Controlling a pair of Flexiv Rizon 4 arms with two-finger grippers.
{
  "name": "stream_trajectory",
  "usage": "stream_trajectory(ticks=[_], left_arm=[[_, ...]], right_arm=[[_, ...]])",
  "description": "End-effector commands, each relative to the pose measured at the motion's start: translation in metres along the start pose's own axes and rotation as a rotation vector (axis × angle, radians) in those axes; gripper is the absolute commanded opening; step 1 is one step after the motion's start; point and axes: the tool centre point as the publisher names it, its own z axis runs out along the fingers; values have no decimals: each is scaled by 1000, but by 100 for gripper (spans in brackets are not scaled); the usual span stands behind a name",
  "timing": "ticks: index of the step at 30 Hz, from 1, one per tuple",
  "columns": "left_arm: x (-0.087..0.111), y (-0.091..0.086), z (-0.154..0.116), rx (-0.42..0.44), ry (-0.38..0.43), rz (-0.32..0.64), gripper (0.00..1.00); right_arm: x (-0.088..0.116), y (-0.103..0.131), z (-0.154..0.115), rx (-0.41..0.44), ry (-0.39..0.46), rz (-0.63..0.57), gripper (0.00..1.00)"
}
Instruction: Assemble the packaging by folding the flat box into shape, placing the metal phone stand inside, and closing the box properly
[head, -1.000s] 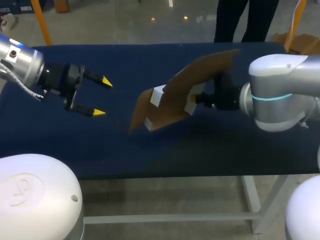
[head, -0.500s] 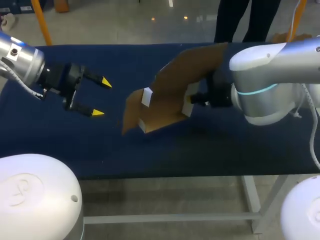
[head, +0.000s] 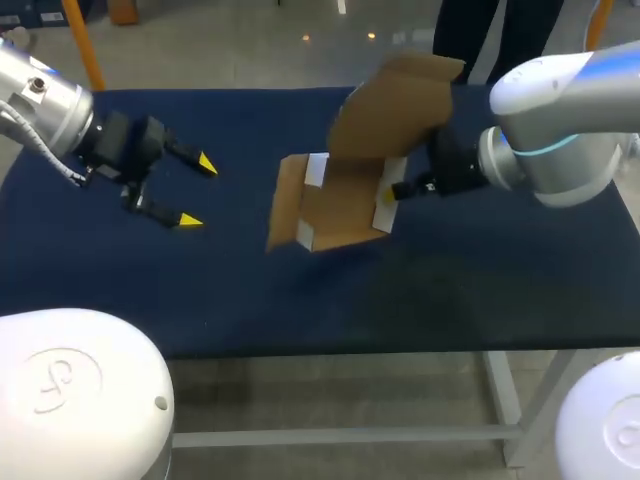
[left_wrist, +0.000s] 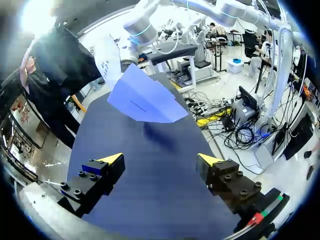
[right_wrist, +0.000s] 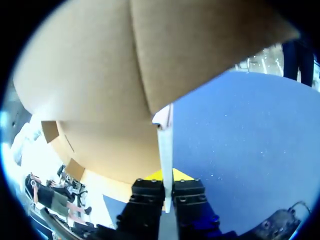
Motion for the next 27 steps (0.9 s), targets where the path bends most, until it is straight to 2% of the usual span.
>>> stream_trajectory(ticks=[1, 4, 6, 24, 27], left_arm=[[-4, 1, 0, -16, 18, -4, 100], [-5, 3, 0, -37, 18, -19, 100], [-6, 5, 0, -48, 20, -26, 100], [-6, 5, 0, -59, 22, -22, 100], [-5, 7, -1, -69, 22, -22, 100]], right_arm=[[5, 3, -5, 249, -9, 42, 0], [10, -1, -5, 362, -102, 122, 0], [13, -5, -5, 424, -224, 160, 0], [13, -5, -5, 424, -224, 160, 0], [13, -6, -2, 477, -260, 228, 0]])
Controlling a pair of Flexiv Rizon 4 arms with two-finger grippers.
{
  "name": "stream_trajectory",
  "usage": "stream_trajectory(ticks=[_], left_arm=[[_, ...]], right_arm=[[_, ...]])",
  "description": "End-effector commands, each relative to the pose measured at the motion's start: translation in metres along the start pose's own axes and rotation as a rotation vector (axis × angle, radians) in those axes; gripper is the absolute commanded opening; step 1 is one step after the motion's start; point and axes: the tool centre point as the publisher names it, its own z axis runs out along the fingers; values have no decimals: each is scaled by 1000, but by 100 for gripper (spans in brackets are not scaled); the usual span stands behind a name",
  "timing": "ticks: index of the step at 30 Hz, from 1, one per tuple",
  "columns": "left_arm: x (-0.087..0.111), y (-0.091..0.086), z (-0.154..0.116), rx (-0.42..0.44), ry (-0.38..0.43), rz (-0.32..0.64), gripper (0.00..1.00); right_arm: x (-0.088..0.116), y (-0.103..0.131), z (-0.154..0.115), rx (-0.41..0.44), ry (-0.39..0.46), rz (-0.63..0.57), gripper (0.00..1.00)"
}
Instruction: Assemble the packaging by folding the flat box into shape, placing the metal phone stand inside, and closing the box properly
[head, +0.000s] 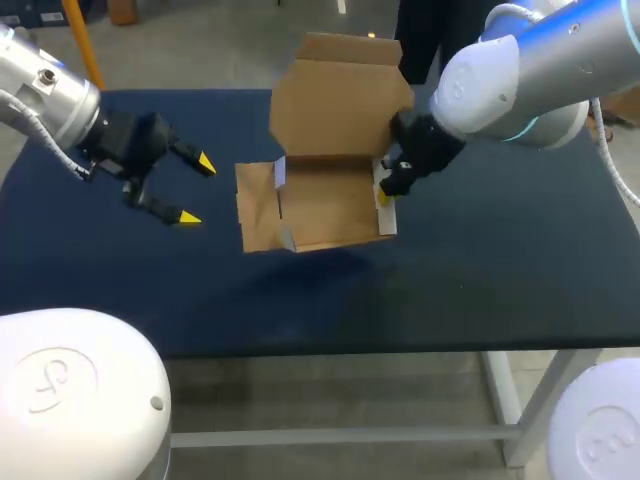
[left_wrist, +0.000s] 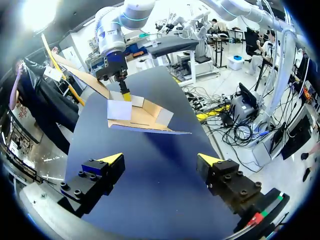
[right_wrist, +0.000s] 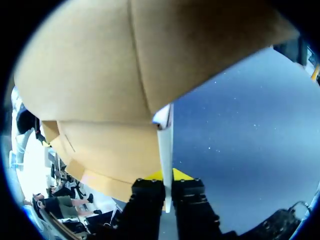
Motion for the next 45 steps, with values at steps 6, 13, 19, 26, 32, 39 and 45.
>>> stream_trajectory(ticks=[6, 13, 19, 26, 32, 39, 45], left_arm=[[2, 6, 1, -32, 1, -30, 100], [1, 9, 11, -50, 10, -43, 100], [0, 15, 18, -64, 13, -50, 100], [0, 23, 23, -80, 39, -64, 100], [0, 24, 23, -65, 47, -67, 100], [0, 24, 23, -65, 47, -67, 100], [0, 24, 23, -65, 47, -67, 100]], right_arm=[[1, -5, 5, 167, -59, 171, 0], [3, -18, 9, 224, -93, 243, 0], [3, -29, 15, 290, -121, 299, 0], [-2, -43, 21, 369, -153, 390, 0], [-3, -46, 21, 365, -161, 404, 0], [-3, -46, 21, 365, -161, 404, 0], [-3, -46, 21, 365, -161, 404, 0]])
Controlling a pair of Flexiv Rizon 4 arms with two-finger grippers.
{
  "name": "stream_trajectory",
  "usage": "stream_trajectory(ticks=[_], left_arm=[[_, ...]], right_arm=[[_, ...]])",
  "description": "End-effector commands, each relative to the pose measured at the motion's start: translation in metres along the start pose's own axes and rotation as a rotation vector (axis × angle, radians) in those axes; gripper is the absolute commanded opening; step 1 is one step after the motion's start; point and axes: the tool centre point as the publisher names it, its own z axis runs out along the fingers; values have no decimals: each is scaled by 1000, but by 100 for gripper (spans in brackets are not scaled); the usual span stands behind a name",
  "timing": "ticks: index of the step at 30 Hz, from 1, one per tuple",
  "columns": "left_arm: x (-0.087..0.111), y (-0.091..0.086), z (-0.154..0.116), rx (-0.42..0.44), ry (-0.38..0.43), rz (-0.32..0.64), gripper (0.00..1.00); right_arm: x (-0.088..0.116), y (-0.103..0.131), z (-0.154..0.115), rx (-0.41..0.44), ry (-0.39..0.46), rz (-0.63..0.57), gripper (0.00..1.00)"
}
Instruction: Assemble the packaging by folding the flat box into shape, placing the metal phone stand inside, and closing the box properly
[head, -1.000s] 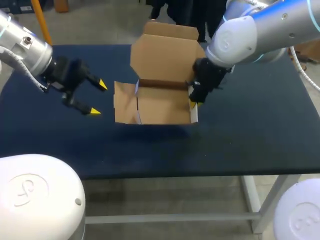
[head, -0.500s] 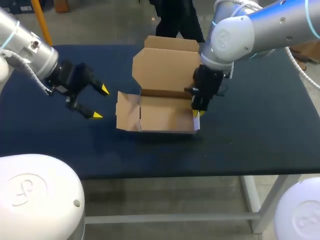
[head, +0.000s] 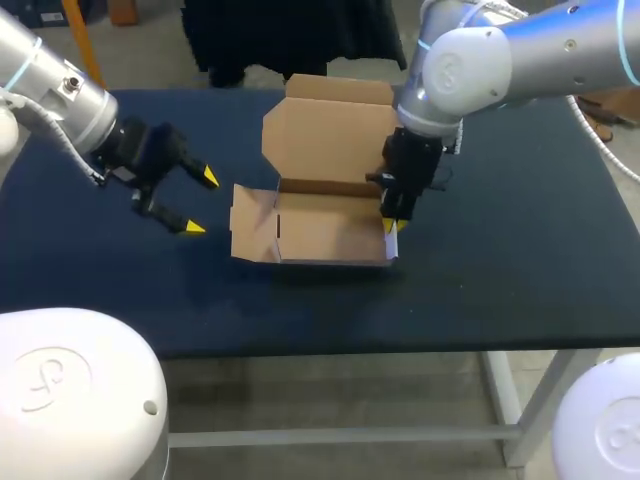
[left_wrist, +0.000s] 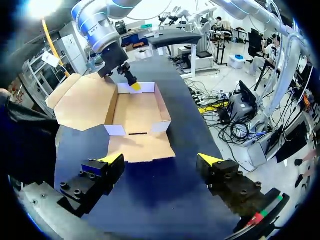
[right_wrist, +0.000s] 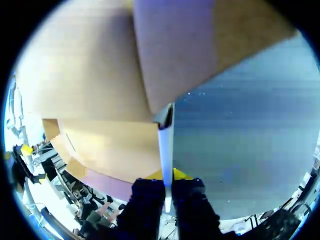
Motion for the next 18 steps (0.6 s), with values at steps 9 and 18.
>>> stream_trajectory(ticks=[9, 18], left_arm=[[0, 0, -1, -3, 3, -1, 100], [0, 0, -1, -3, 3, -1, 100]], right_arm=[[7, 4, 6, 156, -89, 105, 0], [11, -6, 6, 257, -112, 97, 0]])
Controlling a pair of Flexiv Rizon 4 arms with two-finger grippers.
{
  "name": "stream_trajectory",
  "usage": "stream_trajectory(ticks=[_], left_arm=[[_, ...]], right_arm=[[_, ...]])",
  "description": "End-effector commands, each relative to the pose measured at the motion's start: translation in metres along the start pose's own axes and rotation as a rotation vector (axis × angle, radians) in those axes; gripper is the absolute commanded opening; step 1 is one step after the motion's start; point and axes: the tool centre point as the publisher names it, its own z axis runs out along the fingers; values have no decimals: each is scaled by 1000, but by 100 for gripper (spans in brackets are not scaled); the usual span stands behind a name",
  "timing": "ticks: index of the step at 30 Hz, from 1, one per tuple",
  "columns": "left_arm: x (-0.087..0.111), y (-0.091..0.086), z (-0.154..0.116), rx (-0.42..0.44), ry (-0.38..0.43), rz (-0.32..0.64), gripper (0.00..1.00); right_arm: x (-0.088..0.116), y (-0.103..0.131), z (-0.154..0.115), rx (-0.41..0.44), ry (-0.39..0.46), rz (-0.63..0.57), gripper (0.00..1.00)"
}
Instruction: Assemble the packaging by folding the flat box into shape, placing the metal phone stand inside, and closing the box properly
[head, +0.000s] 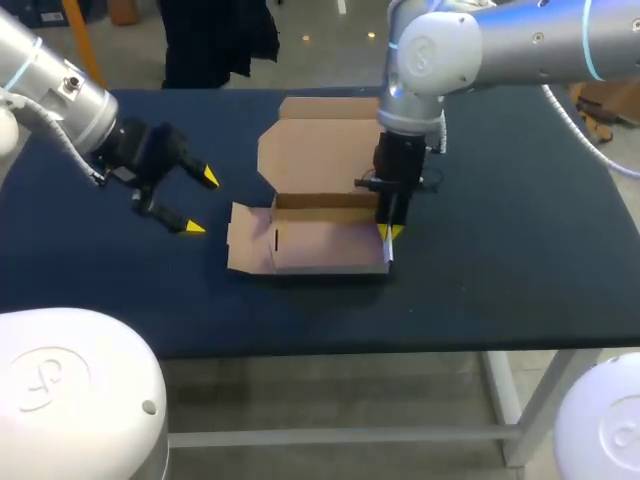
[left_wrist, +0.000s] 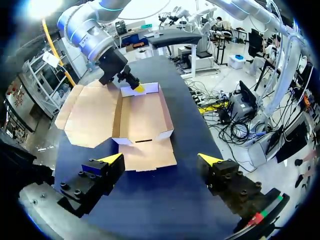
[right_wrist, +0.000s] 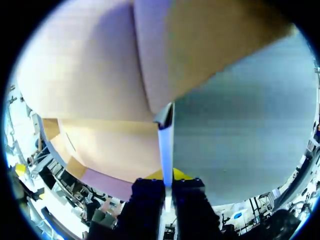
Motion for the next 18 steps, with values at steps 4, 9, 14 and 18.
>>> stream_trajectory(ticks=[4, 9, 14, 18], left_arm=[[0, 0, -1, -3, 3, -1, 100], [0, 0, -1, -3, 3, -1, 100], [0, 0, -1, -3, 3, -1, 100], [0, 0, -1, -3, 3, -1, 100]], right_arm=[[1, 2, 2, 166, -12, -7, 0], [-3, 2, 11, 196, -9, -5, 0], [-6, 2, 20, 215, 1, -20, 0], [-6, 2, 26, 232, -5, -29, 0]])
